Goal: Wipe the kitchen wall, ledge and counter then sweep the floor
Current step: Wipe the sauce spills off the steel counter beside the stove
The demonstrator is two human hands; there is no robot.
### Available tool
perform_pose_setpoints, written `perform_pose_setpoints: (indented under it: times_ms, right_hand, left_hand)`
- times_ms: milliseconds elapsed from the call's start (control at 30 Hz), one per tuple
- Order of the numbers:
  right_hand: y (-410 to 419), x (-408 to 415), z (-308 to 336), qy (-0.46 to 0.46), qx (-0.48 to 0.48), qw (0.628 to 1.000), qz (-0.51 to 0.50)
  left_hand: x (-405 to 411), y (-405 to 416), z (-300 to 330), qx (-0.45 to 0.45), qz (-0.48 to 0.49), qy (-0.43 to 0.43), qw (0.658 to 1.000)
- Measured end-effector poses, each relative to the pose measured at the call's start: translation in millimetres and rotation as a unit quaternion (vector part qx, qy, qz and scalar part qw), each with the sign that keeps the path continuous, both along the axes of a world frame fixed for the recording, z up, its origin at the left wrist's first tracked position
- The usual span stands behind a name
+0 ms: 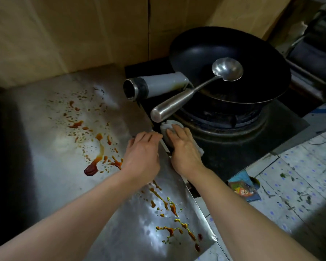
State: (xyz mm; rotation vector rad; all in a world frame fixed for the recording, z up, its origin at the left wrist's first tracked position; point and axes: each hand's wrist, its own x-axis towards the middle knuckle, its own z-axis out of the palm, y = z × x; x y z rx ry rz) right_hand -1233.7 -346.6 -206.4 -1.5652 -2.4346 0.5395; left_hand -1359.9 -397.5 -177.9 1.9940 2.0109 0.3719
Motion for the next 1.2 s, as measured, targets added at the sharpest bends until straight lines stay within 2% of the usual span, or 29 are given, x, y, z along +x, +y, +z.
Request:
perform_pose_setpoints:
  times_ms: [133, 500, 700, 867, 1033, 1200]
  right_hand:
    - [-8.6, 14.4, 6.0, -0.018, -0.025, 0.999, 0.031]
    - [12.3, 0.0, -1.8, -0.024, 0.034, 0.997, 0.068]
    - [-0.5, 22.8, 1.7, -0.016, 0.034, 0.995, 0.090]
    - [19.2, -0.9, -0.4, -0.042, 0.072, 0.993, 0.086]
    - [38.6, -18.7, -4.4, -0.050, 0.073, 0.991, 0.096]
    - [4.4, 15.9, -2.7, -0.017, 0.068, 0.993, 0.095]
  left_hand:
    - [0.7, 0.2, -3.2, -0.004, -0.001, -0.004, 1.000]
    - [4.6, 12.3, -19.9, 0.045, 0.013, 0.001, 0.999]
    - [13.8, 11.8, -19.7, 0.070, 0.038, -0.004, 0.997]
    - [8.5, 15.9, -17.9, 0.094, 0.050, 0.006, 0.994]
    - [1.0, 15.5, -14.7, 0.091, 0.069, 0.015, 0.993]
    - [6.9, 6.1, -12.3, 0.074, 0.063, 0.009, 0.995]
